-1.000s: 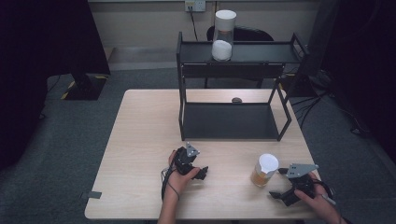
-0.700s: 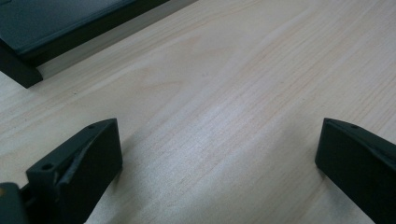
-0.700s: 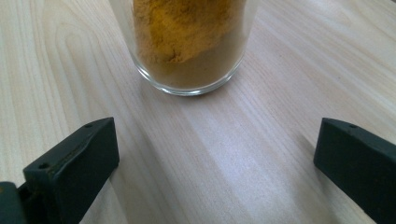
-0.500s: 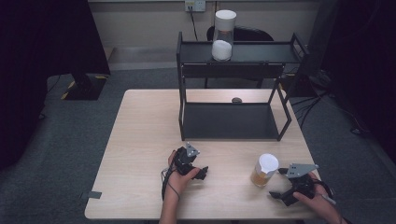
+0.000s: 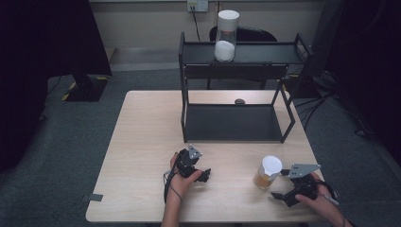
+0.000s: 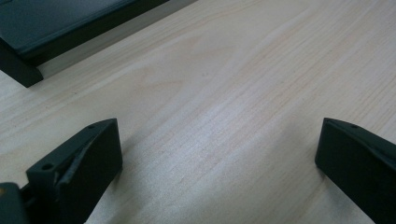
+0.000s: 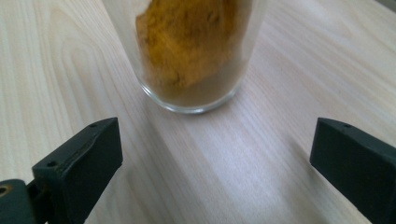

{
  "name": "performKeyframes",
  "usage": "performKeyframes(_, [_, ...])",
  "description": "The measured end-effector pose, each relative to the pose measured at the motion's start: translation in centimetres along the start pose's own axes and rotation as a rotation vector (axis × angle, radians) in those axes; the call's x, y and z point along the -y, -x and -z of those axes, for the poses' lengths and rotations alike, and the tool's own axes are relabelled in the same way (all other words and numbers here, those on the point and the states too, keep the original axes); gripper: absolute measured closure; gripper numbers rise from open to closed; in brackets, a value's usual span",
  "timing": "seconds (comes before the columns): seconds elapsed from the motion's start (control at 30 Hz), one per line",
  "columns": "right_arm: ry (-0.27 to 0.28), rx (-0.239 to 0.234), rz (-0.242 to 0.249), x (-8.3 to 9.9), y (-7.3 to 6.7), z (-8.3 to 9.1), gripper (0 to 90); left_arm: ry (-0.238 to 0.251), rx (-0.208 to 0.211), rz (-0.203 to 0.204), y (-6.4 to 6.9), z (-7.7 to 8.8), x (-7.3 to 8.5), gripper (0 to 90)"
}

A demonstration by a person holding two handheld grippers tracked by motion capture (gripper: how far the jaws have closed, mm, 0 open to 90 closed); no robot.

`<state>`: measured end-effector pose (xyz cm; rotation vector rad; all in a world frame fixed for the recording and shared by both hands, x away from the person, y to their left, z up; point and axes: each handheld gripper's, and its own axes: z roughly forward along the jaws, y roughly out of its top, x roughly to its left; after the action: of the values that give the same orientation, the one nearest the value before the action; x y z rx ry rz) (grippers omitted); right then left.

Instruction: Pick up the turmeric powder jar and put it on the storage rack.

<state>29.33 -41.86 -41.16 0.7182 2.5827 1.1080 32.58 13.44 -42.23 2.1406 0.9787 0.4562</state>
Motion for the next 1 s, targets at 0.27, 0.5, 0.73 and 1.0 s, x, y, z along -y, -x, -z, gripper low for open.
performKeyframes(0.27, [0.065,-0.027,-0.020,-0.2,0.3,0.4,1.2,0.000,0.000,0.002,0.0,0.0,0.0,0.0])
performKeyframes(0.5, [0.101,-0.045,-0.030,-0.8,0.3,0.1,1.1,0.000,0.000,0.002,0.0,0.0,0.0,0.0])
performKeyframes(0.73, [0.127,-0.049,-0.043,-1.3,0.1,-0.5,2.2,0.000,0.000,0.000,0.0,0.0,0.0,0.0])
performKeyframes(1.0, [0.193,-0.049,-0.063,-0.9,-0.4,-1.3,14.9,0.000,0.000,0.000,0.0,0.0,0.0,0.0])
